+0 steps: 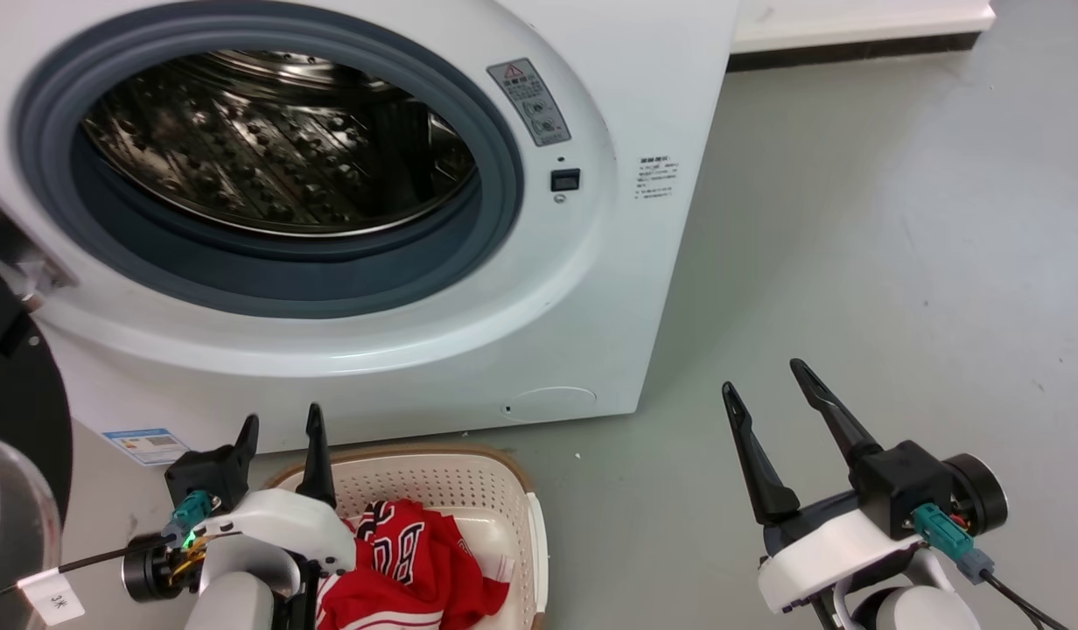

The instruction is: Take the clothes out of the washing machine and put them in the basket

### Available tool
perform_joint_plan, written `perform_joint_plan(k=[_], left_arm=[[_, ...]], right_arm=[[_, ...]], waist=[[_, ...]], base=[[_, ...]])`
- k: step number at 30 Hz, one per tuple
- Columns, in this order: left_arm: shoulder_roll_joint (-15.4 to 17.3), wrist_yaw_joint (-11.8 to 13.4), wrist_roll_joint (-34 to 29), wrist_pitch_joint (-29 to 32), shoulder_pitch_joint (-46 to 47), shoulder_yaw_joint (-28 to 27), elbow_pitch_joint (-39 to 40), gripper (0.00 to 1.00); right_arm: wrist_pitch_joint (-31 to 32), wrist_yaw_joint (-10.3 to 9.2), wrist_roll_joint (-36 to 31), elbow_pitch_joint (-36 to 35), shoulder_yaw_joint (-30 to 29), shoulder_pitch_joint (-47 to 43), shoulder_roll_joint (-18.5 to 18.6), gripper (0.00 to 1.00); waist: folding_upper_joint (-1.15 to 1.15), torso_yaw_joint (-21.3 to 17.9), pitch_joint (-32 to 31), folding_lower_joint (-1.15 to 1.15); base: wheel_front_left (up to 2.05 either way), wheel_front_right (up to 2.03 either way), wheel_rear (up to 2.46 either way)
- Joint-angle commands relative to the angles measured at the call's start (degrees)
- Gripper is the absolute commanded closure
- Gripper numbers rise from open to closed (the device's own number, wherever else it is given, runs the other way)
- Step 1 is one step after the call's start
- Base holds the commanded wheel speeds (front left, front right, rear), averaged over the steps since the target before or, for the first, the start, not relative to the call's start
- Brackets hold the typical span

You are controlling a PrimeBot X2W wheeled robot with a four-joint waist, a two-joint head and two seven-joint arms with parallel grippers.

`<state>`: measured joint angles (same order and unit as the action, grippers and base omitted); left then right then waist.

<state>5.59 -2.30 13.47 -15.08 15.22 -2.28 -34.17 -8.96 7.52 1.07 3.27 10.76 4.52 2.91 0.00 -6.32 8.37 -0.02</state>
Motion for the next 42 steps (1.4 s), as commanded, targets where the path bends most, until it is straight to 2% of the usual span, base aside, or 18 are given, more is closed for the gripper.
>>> perform_joint_plan(k=[1, 10, 17, 29, 42], left_arm=[[-0.25, -0.03, -0.74, -0.13, -0.97, -0.02, 1.80, 0.00], [-0.99, 0.27, -5.96, -0.13, -5.08, 1.14, 17.72, 0.00], [-0.29, 0.78, -9.80, -0.12, -9.70, 3.62, 25.57, 0.00], [0.32, 1.49, -10.29, 3.50, -17.43, 5.48, 32.09, 0.00], [0.59, 2.14, -8.78, 5.03, -18.50, 5.21, 32.74, 0.00]], right_arm=[[0.31, -0.06, -0.21, -0.43, -0.38, -0.88, -0.06, 0.00], [1.53, -0.05, -1.07, -1.68, -2.70, -3.78, -0.06, 0.00], [2.16, -0.05, -1.48, -2.27, -5.19, -5.97, -0.07, 0.00], [2.89, -0.05, -1.01, -3.07, -8.00, -9.02, -0.07, 0.00], [3.27, -0.05, -1.49, -3.44, -7.68, -9.39, -0.07, 0.00]], waist=[[0.00, 1.27, -1.40, 0.02], [0.00, 3.42, -4.94, 0.02], [0.00, 4.20, -7.77, 0.02], [0.00, 5.08, -10.10, 0.02], [0.00, 5.02, -10.04, 0.02]], base=[[0.00, 0.00, 0.00], [0.00, 0.00, 0.00], [0.00, 0.00, 0.00], [0.00, 0.00, 0.00], [0.00, 0.00, 0.00]])
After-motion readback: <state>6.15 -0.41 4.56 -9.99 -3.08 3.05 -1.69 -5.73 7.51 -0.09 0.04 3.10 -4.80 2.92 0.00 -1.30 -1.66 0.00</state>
